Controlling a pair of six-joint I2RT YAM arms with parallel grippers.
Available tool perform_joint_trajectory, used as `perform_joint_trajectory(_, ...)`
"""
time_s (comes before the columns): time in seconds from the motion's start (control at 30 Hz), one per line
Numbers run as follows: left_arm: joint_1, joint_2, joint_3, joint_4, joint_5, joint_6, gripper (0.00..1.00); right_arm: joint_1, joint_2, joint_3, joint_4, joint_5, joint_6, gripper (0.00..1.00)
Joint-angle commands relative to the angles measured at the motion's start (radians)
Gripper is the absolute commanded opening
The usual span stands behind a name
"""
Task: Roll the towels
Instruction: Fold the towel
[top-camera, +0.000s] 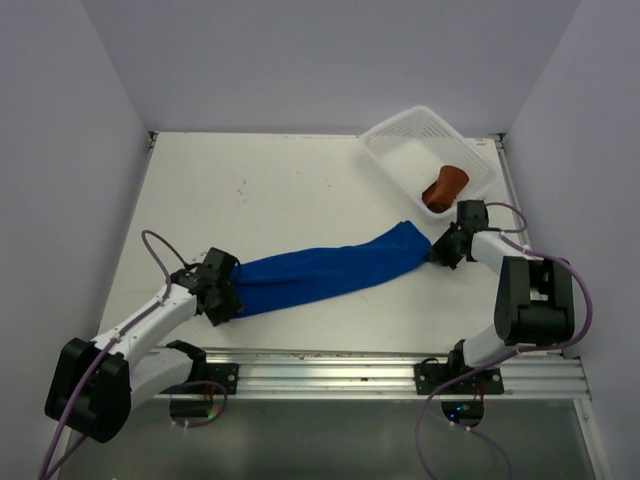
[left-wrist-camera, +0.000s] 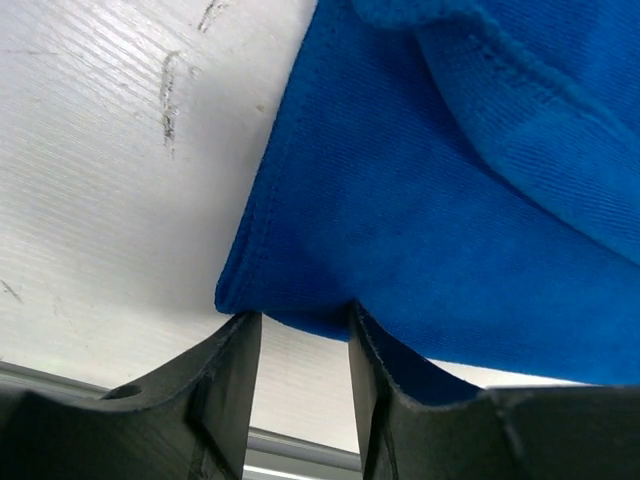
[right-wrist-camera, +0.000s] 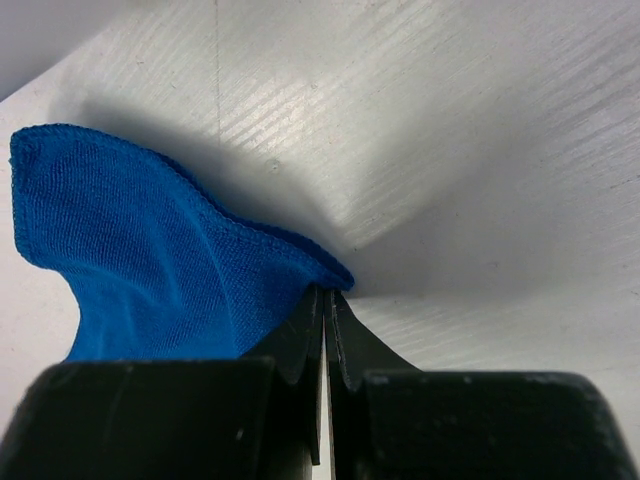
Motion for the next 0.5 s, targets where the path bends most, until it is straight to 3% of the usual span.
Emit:
perform_joint_trajectory(0.0,-0.005,0.036,0.035,0.039,-0.079,-0.022,0.43,-0.010,-0.025,-0.026,0.023,-0.018,-0.001,0.00)
perform_joint_trajectory(0.37,-0.002,0.099,0.173,0.086,-0.154,-0.010,0.03,-0.012,-0.125,-0.060,-0.011,-0.023,-0.024,0.00)
perform_joint_trajectory(0.47,0.029,0.124,0.237,0.111,-0.156,0.029,0.00,-0.012,-0.208,-0.040,-0.060,0.000,-0.024,0.00)
